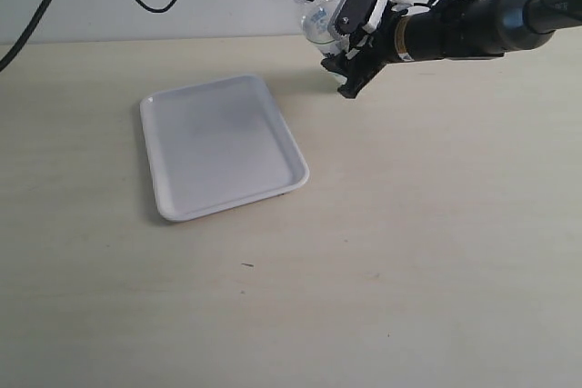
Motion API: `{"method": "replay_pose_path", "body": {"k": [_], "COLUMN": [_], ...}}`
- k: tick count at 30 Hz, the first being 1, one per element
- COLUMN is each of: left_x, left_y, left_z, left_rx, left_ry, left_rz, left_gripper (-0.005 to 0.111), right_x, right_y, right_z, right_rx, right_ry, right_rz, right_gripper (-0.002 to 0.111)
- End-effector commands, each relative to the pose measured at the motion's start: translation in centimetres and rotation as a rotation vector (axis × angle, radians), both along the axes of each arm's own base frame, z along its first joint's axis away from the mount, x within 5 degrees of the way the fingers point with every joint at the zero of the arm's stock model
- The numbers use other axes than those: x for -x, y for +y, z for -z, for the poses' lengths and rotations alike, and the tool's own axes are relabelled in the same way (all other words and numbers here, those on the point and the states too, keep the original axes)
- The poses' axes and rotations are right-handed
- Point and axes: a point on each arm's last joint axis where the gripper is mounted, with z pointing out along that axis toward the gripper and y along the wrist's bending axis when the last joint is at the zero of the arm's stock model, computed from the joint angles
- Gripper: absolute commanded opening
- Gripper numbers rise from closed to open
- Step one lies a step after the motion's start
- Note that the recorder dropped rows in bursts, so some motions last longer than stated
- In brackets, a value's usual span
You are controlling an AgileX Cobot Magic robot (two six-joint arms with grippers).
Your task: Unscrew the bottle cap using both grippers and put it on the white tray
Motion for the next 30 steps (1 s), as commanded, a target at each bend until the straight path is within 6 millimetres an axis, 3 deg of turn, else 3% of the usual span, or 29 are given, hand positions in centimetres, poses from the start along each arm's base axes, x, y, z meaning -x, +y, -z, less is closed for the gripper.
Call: {"method": "replay_pose_path", "body": {"k": [1, 12, 18, 20, 24, 30], "left_x": [0.7, 1.0, 1.8, 1.6, 1.8, 2.7], "left_y": [0.3, 1.9, 6.3, 6.8, 6.7, 7.0], "left_z": [-1.5, -4.0, -6.6, -6.9, -4.3, 1.5], "left_rx": [-0.002, -0.042, -0.153, -0.144, -0.163, -0.237], "left_ry": [-0.012, -0.081, -0.049, -0.065, 0.017, 0.187], "left_rz": [0.041, 0.114, 0.195, 0.222, 0.263, 0.324], "left_gripper": [0.000, 0.000, 0.000, 0.000, 0.000, 0.000], "right_x": [0.1, 0.1, 0.1, 0.1, 0.0, 0.0], "right_y": [-0.5, -0.6, -0.6, -0.6, -0.6, -0.6], "right_z": [1.3, 1.3, 1.3, 1.3, 1.3, 1.3], "right_rx": [-0.012, -0.004, -0.006, -0.006, -0.006, -0.006], "right_ry": [0.050, 0.051, 0.053, 0.053, 0.053, 0.053], "right_rz": [0.067, 0.078, 0.079, 0.079, 0.082, 0.082], "right_gripper": [0.000, 0.000, 0.000, 0.000, 0.000, 0.000]}}
